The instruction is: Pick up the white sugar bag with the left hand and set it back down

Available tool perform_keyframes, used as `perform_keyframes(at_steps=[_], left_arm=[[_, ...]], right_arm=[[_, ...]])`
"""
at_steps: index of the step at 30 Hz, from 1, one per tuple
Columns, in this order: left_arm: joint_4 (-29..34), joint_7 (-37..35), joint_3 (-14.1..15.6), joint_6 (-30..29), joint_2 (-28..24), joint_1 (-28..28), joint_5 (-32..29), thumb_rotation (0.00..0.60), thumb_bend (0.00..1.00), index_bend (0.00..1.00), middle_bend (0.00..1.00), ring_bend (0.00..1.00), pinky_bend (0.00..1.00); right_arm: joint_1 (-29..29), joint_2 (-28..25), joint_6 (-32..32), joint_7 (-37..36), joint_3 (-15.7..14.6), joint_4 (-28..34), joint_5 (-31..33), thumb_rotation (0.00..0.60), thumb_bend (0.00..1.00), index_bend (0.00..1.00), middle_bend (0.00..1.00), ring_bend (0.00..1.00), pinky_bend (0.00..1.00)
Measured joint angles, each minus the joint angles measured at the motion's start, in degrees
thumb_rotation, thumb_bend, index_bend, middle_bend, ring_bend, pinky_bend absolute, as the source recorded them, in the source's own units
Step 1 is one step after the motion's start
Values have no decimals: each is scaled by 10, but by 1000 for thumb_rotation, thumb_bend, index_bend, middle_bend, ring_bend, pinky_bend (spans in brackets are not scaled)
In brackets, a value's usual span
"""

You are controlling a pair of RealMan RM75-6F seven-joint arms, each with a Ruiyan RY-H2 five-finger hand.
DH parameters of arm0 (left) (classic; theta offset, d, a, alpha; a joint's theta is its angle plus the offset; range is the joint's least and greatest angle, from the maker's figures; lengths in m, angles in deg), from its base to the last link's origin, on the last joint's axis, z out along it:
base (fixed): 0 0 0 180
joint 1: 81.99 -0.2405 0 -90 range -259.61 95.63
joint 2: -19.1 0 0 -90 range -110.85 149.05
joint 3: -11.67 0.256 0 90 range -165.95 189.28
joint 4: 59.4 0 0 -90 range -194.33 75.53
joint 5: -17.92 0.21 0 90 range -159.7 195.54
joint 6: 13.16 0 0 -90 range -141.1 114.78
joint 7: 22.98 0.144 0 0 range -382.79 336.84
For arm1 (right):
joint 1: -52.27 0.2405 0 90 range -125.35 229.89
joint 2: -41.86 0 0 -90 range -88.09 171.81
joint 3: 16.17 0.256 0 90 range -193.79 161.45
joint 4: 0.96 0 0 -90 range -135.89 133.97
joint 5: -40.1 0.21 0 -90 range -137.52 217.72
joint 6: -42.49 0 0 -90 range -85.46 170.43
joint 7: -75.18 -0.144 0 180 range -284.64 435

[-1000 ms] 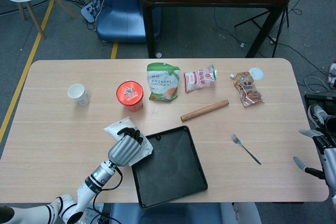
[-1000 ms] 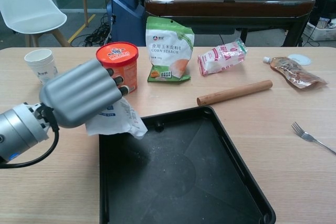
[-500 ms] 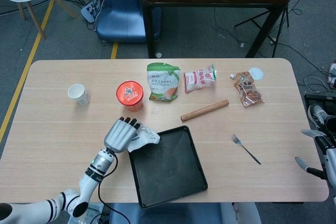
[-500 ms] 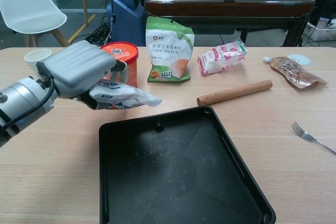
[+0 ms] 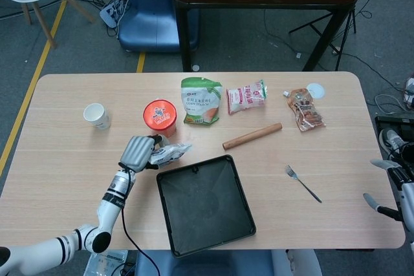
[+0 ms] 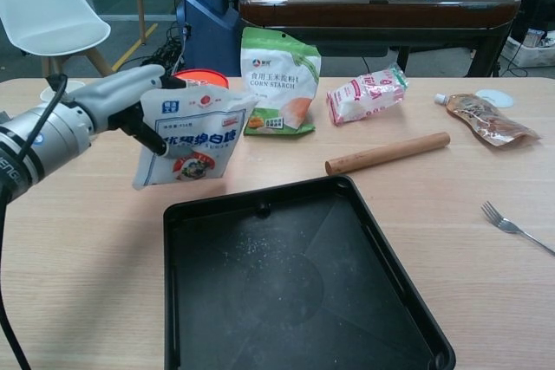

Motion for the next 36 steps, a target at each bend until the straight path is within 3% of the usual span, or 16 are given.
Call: perform_keyframes(at_steps=[13, 23, 29, 32, 36], left_arm=[[-51, -169, -10, 71, 4, 18, -31, 600, 210, 393, 627, 552, 633], [-111, -255, 1, 98, 19, 45, 3, 600, 210, 387, 601, 515, 569], [-139, -301, 16, 114, 29, 62, 27, 600, 210, 341, 482, 413, 512], [-153, -318, 21, 122, 35, 70, 34, 600, 210, 277, 383, 333, 467], [-161, -336, 24, 125, 39, 76, 38, 600, 195, 208, 324, 284, 436]], right_arm=[[-1, 0, -1, 4, -1, 2, 1, 600, 175, 280, 309, 189, 191], [-4, -1, 1, 3, -1, 2, 4, 600, 175, 280, 309, 189, 192], [-7, -1, 2, 3, -1, 1, 8, 600, 175, 279, 309, 189, 192], [-8, -1, 3, 4, -1, 1, 10, 600, 175, 279, 309, 189, 192], [-8, -1, 0, 4, 0, 1, 12, 600, 175, 280, 309, 189, 192]])
